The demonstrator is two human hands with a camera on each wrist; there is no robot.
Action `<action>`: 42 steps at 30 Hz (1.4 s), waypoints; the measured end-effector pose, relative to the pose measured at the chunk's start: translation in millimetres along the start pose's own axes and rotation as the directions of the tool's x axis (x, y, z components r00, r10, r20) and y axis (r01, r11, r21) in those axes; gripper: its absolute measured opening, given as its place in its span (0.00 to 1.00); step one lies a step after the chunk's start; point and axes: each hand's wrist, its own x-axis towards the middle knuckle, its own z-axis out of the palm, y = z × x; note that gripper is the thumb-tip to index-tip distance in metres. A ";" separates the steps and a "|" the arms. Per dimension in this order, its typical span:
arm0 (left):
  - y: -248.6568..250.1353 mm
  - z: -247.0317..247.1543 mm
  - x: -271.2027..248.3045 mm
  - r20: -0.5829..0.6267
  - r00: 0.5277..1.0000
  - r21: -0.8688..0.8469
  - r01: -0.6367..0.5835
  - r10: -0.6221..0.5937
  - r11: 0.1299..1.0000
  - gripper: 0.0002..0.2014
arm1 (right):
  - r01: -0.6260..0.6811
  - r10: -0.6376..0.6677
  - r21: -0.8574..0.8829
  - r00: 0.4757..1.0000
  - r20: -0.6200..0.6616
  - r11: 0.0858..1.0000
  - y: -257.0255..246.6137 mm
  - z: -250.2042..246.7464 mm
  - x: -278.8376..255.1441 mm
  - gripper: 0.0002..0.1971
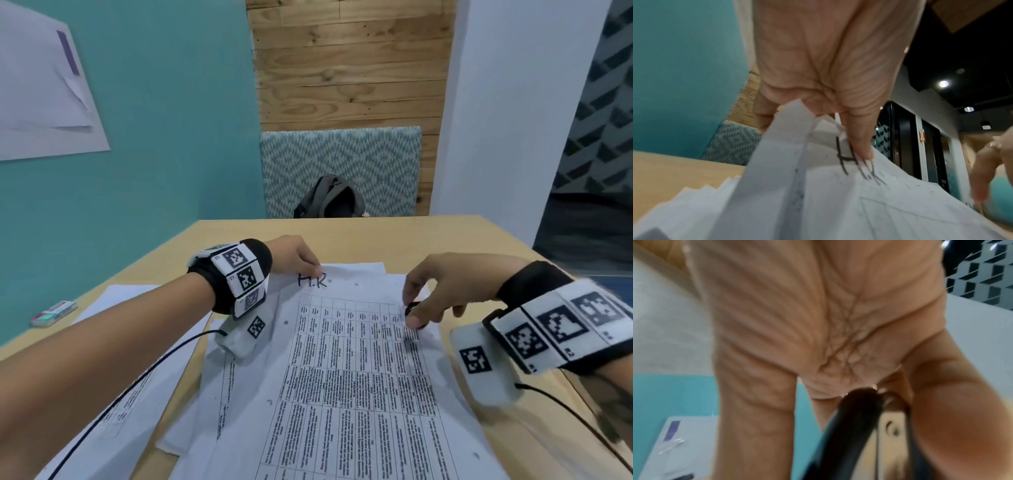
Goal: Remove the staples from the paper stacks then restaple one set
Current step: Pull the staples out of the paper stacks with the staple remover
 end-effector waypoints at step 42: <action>5.5 -51.0 -82.5 -0.559 0.763 -0.610 -0.644 0.326 0.461 0.22 | 0.775 -0.392 0.433 0.615 -0.684 0.460 -5.4 -27.8 -80.2 0.31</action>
